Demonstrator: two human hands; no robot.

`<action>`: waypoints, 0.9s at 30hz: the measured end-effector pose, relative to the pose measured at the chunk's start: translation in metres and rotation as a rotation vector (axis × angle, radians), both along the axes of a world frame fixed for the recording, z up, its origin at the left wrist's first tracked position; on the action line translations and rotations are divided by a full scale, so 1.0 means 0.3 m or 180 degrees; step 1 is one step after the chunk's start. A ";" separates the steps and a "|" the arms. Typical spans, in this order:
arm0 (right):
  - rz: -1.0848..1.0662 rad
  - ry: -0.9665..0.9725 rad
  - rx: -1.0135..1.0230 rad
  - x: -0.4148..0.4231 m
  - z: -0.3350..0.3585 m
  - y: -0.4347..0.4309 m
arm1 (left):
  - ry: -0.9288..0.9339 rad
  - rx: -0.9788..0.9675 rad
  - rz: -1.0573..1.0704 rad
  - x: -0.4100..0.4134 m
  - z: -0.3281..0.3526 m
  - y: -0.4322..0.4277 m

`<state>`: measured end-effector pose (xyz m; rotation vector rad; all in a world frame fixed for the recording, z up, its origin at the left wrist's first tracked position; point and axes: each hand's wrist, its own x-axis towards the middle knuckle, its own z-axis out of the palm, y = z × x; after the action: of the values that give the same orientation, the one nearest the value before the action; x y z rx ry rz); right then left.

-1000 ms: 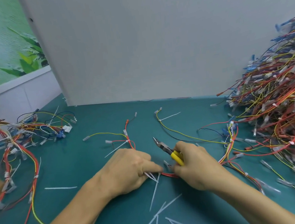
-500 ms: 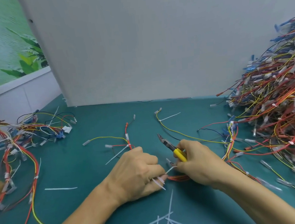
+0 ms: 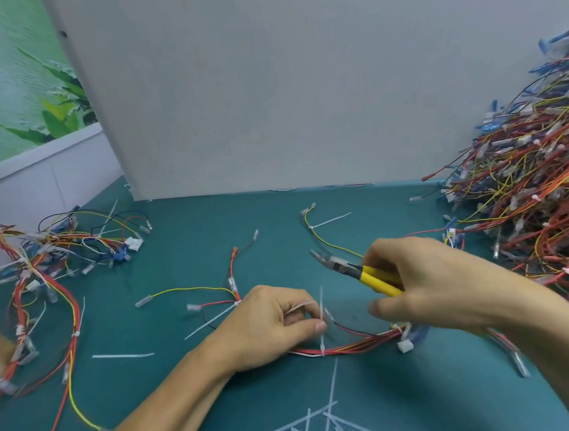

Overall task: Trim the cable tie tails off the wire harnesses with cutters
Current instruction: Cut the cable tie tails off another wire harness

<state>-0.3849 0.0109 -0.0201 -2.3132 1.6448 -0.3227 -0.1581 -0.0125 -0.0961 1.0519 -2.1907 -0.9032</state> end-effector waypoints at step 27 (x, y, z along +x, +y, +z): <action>0.0517 0.1709 0.0015 0.016 -0.034 0.051 | -0.0005 0.0210 0.0102 0.001 -0.002 -0.003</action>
<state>-0.3801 0.0262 -0.0302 -2.6615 1.6416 0.3703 -0.1577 -0.0133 -0.0967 1.1157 -2.1521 -0.9664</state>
